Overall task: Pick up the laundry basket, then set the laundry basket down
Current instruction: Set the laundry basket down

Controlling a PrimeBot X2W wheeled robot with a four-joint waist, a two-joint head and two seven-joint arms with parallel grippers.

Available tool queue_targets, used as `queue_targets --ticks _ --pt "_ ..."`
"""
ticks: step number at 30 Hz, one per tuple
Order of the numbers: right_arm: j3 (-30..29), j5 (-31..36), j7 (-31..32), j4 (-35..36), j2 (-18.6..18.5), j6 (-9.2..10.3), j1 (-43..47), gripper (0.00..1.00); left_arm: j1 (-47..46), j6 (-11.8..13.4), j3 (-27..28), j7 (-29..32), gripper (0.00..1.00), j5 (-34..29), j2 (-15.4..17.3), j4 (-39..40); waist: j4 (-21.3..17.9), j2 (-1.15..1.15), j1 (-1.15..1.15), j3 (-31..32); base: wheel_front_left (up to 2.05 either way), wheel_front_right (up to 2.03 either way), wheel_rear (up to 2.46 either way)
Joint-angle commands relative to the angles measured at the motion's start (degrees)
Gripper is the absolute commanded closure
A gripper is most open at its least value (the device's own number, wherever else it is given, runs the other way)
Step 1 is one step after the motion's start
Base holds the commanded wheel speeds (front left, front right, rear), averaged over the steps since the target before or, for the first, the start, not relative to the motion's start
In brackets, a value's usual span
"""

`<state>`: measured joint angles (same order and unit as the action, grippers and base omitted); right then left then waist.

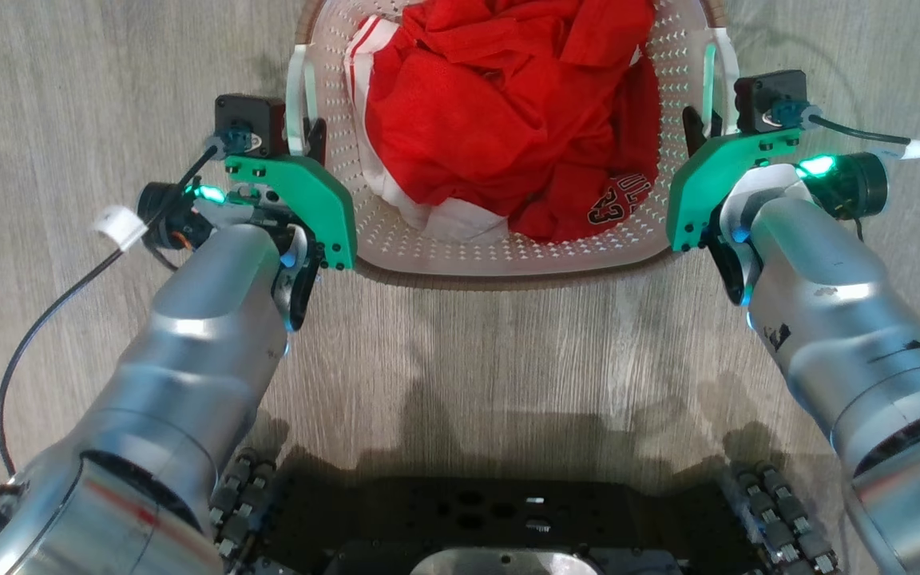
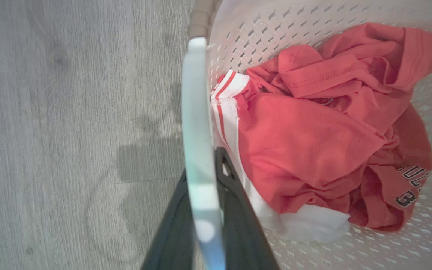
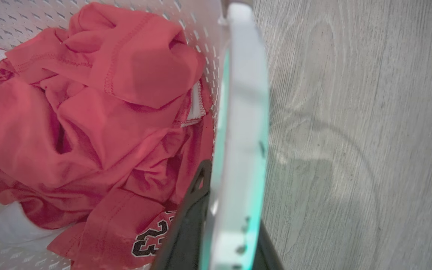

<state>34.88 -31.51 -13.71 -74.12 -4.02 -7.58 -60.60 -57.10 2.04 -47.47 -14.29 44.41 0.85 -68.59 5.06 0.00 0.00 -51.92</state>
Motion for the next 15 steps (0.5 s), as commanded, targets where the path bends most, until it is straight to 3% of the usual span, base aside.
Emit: queue_targets --ticks 1,7,9,12,13,14,15 --pt "0.2 1.4 -0.3 0.2 0.9 0.09 2.6 1.00 -0.2 0.0 0.9 -0.7 1.00 -0.6 2.0 0.5 0.0 0.00 0.00 0.0 0.00 0.00 0.00" --pt "-2.3 4.2 -0.1 0.2 1.1 0.09 2.9 1.00 -0.2 0.1 1.0 -0.7 1.00 -0.6 2.0 0.3 -0.1 0.00 0.00 0.1 0.00 0.00 0.00" --pt "-3.1 5.0 -0.2 0.2 1.1 0.09 3.0 0.78 -0.1 0.2 1.1 -0.7 0.96 -0.4 2.0 0.2 -0.1 0.00 0.00 0.2 0.00 0.00 0.00" --pt "-3.8 5.9 -0.2 0.2 1.1 0.09 3.1 0.53 0.2 0.3 0.8 -0.7 0.57 0.2 2.0 0.0 0.0 0.00 0.00 0.3 0.00 0.00 0.00" --pt "-3.9 6.0 -0.2 0.2 1.1 0.09 3.2 0.36 0.3 0.4 0.7 -0.7 0.31 0.4 2.0 0.0 0.1 0.00 0.00 0.3 0.00 0.00 0.00" --pt "-4.0 6.0 -0.2 0.2 1.1 0.09 3.2 0.10 0.3 0.4 0.6 -0.7 0.12 0.6 2.0 0.0 0.1 0.00 0.00 0.4 0.00 0.00 0.00" --pt "-4.0 6.0 -0.2 0.2 1.1 0.09 3.3 0.00 0.4 0.5 0.5 -0.7 0.00 0.9 2.0 0.0 0.2 0.00 0.00 0.5 0.00 0.00 0.00"
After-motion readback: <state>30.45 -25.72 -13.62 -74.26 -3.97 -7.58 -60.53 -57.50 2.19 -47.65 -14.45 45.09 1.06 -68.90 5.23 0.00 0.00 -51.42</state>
